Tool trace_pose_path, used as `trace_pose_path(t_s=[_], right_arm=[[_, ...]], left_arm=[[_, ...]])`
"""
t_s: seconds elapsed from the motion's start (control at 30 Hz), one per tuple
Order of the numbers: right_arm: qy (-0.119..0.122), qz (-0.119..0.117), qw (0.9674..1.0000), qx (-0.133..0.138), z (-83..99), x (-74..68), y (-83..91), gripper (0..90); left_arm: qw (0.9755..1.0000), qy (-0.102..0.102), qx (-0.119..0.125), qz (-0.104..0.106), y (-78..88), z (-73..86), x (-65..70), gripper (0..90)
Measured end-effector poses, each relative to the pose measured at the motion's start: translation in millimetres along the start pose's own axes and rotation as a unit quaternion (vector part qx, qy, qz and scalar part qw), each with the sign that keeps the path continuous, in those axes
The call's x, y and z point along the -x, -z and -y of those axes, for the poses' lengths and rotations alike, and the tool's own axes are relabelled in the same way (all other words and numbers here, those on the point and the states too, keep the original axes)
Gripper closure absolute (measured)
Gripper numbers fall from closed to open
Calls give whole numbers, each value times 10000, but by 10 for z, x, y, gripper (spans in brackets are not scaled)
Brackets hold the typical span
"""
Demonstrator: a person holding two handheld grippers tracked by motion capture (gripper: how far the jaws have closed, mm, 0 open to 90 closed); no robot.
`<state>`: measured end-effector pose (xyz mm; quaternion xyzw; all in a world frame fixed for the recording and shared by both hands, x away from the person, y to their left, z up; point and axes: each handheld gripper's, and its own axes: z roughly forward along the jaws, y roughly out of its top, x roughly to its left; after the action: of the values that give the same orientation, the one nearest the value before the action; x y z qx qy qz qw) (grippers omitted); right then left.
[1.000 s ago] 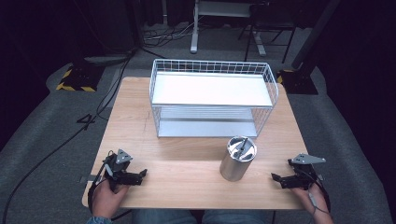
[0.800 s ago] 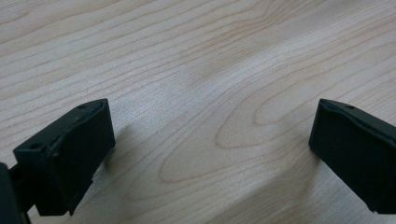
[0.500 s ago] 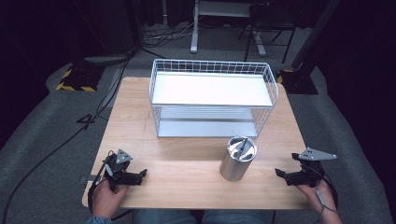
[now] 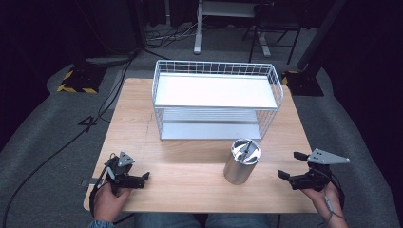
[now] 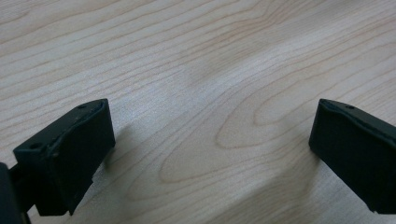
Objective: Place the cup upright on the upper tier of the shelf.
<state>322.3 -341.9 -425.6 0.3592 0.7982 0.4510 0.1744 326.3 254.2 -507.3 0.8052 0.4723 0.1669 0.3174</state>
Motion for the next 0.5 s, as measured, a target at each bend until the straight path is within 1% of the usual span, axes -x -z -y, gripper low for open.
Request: trace_pose_path(t_s=[0.1, 0.23, 0.3, 0.33, 0.37, 0.4, 0.47, 0.5], right_arm=[[38, -35, 10000, 5, -33, -30, 7, 0], [155, -161, 9997, -85, -102, -108, -14, 0], [181, -194, 9996, -74, -116, -124, -22, 0], [225, -248, 9994, -51, -149, -164, -42, 0], [225, -248, 9994, -51, -149, -164, -42, 0], [287, -305, 9991, -41, -189, -203, -60, 0], [325, -380, 9987, -20, -228, -244, -85, 0], [325, -380, 9987, -20, -228, -244, -85, 0]], left_arm=[[10000, -2, 3, -3, 0, 0, -1, 6], [10000, 3, -3, 0, 0, 0, 0, 6], [10000, 3, -1, 1, 0, 0, 0, 6], [10000, -2, 1, -3, 0, -1, -1, 6], [10000, -2, 1, -3, 0, -1, -1, 6], [10000, 4, 0, 1, 0, 0, 0, 6], [10000, -4, 3, -3, 0, 0, -1, 6], [10000, -4, 3, -3, 0, 0, -1, 6]])
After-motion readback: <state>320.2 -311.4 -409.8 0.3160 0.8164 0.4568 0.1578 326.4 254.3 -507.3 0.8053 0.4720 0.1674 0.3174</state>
